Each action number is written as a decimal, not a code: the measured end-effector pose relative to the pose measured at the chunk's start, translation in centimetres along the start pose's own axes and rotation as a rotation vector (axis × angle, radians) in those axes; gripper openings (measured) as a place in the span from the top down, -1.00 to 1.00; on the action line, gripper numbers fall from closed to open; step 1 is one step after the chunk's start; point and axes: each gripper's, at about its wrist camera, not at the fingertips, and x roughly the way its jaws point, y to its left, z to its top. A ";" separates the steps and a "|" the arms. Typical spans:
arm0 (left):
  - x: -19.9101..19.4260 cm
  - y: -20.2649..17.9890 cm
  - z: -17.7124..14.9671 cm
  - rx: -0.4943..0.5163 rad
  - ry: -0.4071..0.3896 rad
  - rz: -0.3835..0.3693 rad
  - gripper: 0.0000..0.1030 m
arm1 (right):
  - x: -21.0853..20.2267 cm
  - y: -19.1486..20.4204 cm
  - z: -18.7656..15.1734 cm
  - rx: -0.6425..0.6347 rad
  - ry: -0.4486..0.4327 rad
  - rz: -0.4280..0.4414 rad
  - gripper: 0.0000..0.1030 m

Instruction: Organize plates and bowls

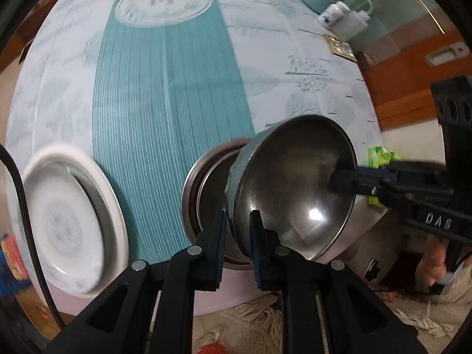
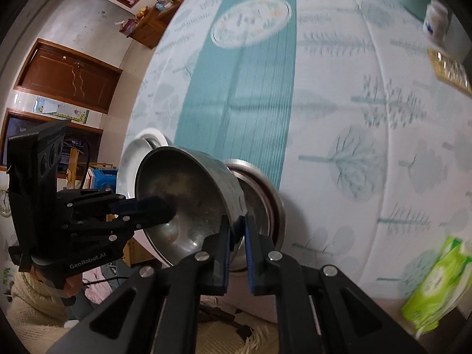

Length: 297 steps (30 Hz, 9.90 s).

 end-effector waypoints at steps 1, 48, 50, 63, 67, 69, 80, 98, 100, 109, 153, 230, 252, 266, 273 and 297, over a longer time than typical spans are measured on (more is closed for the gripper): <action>0.6 0.4 -0.5 -0.021 -0.001 -0.006 0.73 | 0.8 -0.3 -0.5 0.007 0.006 0.003 0.83; -4.0 1.7 -2.2 -0.065 -0.287 0.083 -0.43 | 0.2 1.0 -1.9 -0.071 -0.127 -0.098 0.54; -5.0 1.9 -2.2 -0.064 -0.326 0.095 -0.49 | -0.7 1.5 -2.1 -0.095 -0.176 -0.099 0.43; -3.0 2.7 -2.5 -0.068 -0.305 0.047 -0.54 | -0.9 2.0 -2.9 -0.157 -0.222 -0.130 0.18; -0.9 2.8 -2.5 -0.064 -0.261 0.040 -0.54 | 0.3 1.2 -2.9 -0.141 -0.201 -0.137 0.18; 0.2 2.9 -2.6 -0.065 -0.238 0.043 -0.54 | 0.8 0.9 -2.9 -0.135 -0.192 -0.145 0.18; 4.7 3.7 -2.1 -0.101 -0.135 0.004 -0.54 | 4.2 -0.4 -2.7 -0.098 -0.119 -0.138 0.18; 7.1 4.7 -1.7 -0.135 -0.067 -0.066 -0.39 | 6.5 -2.0 -2.5 -0.033 -0.061 -0.146 0.12; 7.5 4.6 -1.7 -0.128 -0.051 -0.070 -0.30 | 6.8 -2.3 -2.4 -0.019 -0.051 -0.129 0.12; 8.4 4.8 -2.0 -0.165 -0.008 -0.129 0.28 | 7.6 -3.4 -2.6 0.052 0.000 -0.030 0.29; -6.4 24.1 -7.2 -0.071 -0.100 -0.037 0.29 | 12.7 16.8 0.2 0.039 -0.049 0.005 0.37; -19.1 13.8 -13.8 -0.013 -0.565 0.283 -0.81 | 0.4 24.4 -7.2 -0.025 -0.583 -0.440 0.05; -19.5 12.9 -14.1 -0.051 -0.592 0.369 -0.82 | -0.3 24.7 -8.0 -0.025 -0.602 -0.511 0.05; -19.5 12.0 -13.6 -0.028 -0.602 0.354 -0.82 | -1.2 24.6 -8.5 -0.027 -0.625 -0.530 0.04; -19.5 11.9 -13.4 -0.029 -0.603 0.351 -0.82 | -1.3 24.5 -8.5 -0.032 -0.628 -0.530 0.04; -18.6 11.1 -12.8 -0.036 -0.579 0.349 -0.82 | -0.9 24.4 -7.8 -0.028 -0.614 -0.523 0.04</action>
